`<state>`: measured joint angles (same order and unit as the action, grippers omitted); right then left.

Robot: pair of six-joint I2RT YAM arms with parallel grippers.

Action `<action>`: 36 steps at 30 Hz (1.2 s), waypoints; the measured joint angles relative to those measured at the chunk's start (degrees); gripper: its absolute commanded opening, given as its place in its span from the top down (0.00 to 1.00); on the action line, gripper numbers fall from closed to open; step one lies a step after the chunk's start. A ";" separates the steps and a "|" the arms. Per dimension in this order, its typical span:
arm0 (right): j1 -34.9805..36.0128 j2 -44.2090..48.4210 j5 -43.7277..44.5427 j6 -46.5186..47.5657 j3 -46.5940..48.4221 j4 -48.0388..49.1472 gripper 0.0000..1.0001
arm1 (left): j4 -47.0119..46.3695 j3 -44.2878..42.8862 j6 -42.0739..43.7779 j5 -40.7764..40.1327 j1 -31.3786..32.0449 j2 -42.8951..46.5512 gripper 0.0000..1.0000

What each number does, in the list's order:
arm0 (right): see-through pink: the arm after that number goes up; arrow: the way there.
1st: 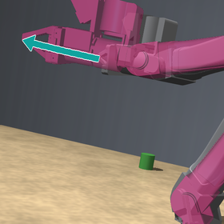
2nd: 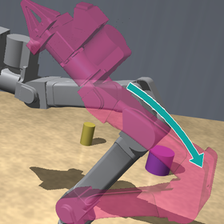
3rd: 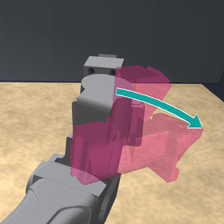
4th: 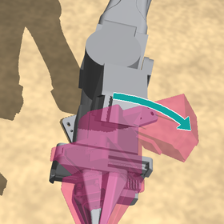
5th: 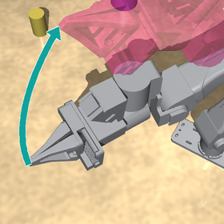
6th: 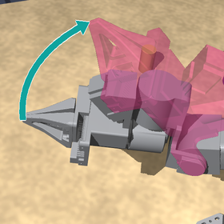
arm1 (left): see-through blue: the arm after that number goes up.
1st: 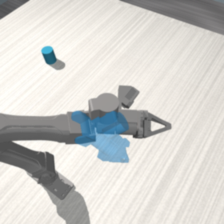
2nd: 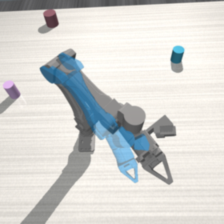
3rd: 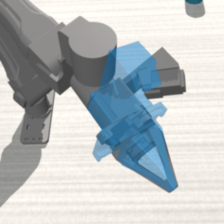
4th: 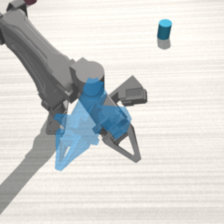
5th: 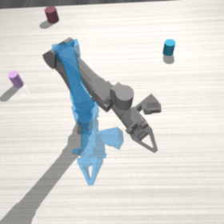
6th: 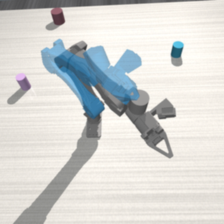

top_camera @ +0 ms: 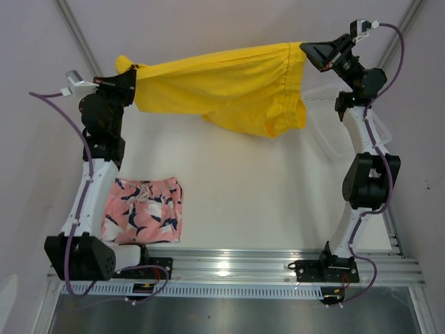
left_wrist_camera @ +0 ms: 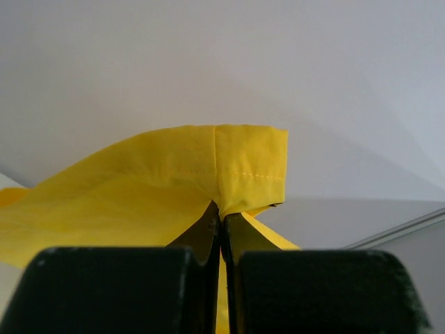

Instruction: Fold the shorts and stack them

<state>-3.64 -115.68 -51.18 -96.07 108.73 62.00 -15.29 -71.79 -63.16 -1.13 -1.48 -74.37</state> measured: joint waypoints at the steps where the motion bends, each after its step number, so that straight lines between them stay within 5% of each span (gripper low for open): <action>1: -0.17 1.70 -0.39 -0.33 -2.03 0.37 1.00 | 1.03 1.31 0.63 -0.35 0.22 2.12 1.00; 8: -0.68 18.05 -2.38 2.86 -8.22 1.68 1.00 | 3.13 0.92 5.14 -3.43 0.42 16.09 1.00; 12: 0.17 29.51 -2.78 12.94 -8.96 -4.59 1.00 | 2.97 -0.13 7.17 -6.25 0.37 23.52 1.00; 18: 2.84 35.10 -2.05 25.38 -4.33 -14.12 1.00 | 2.45 -5.66 8.17 -9.16 -0.04 23.65 1.00; 30: 3.58 8.41 1.22 22.03 0.98 -14.82 1.00 | 3.96 -7.50 5.99 -7.58 -0.02 0.39 1.00; 36: 4.20 -11.67 5.14 18.99 32.30 -18.64 1.00 | 6.40 -22.36 5.07 -6.51 -0.11 -12.59 1.00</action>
<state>0.56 -127.35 -46.04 -77.08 141.03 43.35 -8.88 -94.15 -58.08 -7.64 -1.58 -86.96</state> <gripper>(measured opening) 0.009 0.002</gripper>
